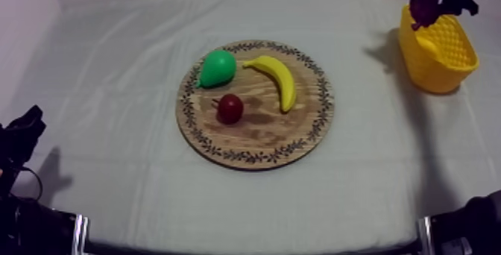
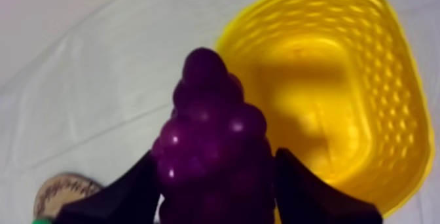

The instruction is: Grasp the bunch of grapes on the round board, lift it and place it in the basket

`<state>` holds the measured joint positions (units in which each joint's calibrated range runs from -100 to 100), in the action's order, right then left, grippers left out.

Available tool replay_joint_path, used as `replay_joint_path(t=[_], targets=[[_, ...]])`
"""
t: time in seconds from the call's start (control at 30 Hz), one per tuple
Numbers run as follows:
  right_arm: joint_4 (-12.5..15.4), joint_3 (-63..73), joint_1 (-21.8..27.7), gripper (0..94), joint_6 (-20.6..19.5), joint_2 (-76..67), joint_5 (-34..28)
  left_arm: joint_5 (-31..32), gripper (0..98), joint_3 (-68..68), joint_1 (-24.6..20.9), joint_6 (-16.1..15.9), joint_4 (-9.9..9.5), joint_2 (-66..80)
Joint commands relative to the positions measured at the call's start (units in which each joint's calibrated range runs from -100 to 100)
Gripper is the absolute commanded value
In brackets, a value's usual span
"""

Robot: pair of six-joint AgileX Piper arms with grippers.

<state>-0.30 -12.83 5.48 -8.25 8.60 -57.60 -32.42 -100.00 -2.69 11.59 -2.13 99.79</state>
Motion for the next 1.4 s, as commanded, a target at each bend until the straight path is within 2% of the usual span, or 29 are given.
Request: replay_joint_path(t=[0.0,0.13,0.4,0.6,0.73,0.93,1.17,1.37], targets=[[-0.4,1.0,1.1,34.4,-0.5,2.8,0.2,0.0,0.1,0.0,0.0,0.0,0.01,0.0],[-1.6,3.0,2.1,37.1,-1.8,6.6,0.7,0.0,0.1,0.0,0.0,0.0,0.01,0.0],[-4.6,6.4,2.8,52.5,-6.0,12.3,0.7,0.0,0.1,0.0,0.0,0.0,0.01,0.0],[-4.8,8.0,3.1,58.9,-6.9,12.6,-1.2,0.0,0.1,0.0,0.0,0.0,0.01,0.0],[-3.8,7.9,3.3,60.1,-6.1,10.2,-2.6,0.0,0.1,0.0,0.0,0.0,0.01,0.0],[-2.1,3.2,2.8,56.6,-4.0,1.9,-3.1,0.0,0.1,0.0,0.0,0.0,0.01,0.0],[-0.1,-5.6,1.7,47.3,-1.5,-11.2,-2.2,0.0,0.1,0.0,0.0,0.0,0.01,0.0],[0.8,-16.6,1.5,33.1,0.8,-24.2,1.6,0.0,0.1,0.0,0.0,0.0,0.01,0.0]])
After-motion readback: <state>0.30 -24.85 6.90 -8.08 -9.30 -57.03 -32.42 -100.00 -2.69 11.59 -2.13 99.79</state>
